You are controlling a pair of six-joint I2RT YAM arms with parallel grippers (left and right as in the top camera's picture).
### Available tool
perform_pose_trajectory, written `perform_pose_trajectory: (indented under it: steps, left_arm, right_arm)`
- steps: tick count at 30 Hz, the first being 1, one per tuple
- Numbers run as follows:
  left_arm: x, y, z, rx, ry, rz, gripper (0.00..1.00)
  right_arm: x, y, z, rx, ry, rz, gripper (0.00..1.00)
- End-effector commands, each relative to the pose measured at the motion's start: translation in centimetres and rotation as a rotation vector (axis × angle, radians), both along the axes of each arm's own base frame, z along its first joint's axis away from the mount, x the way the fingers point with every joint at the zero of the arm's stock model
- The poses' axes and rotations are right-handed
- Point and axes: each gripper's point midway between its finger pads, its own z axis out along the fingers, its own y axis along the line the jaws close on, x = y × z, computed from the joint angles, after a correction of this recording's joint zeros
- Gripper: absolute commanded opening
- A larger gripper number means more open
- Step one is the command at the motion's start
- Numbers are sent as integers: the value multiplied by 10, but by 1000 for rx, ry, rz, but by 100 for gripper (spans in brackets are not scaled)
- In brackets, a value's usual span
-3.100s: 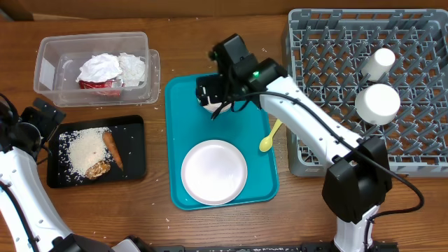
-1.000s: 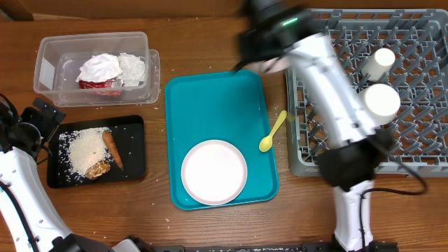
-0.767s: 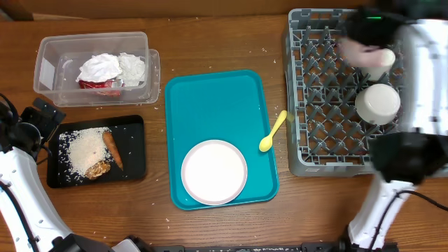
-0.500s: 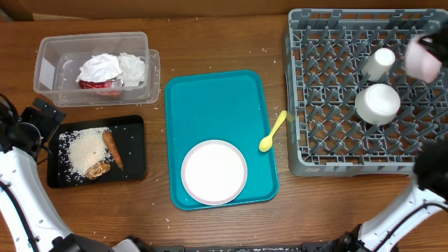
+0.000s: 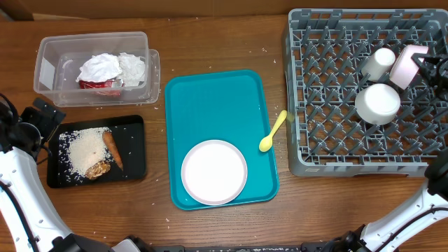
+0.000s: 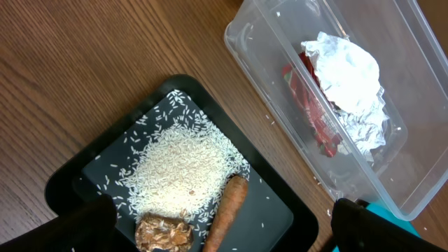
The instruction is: Sort waste into correct bins and load items into the dishwasher
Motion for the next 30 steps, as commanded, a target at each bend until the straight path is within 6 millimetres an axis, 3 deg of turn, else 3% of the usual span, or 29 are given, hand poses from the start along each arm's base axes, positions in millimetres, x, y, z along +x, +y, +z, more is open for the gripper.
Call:
perform_pose_trajectory:
  steps: [1, 13, 30]
  left_arm:
    - [0, 3, 1, 1, -2, 15, 100]
    - [0, 2, 1, 1, -2, 14, 100]
    - [0, 3, 1, 1, -2, 14, 100]
  right_arm:
    - [-6, -7, 16, 31, -62, -1, 4]
    - [-10, -22, 4, 34, 24, -66, 4]
    - [-4, -3, 4, 52, 40, -25, 4]
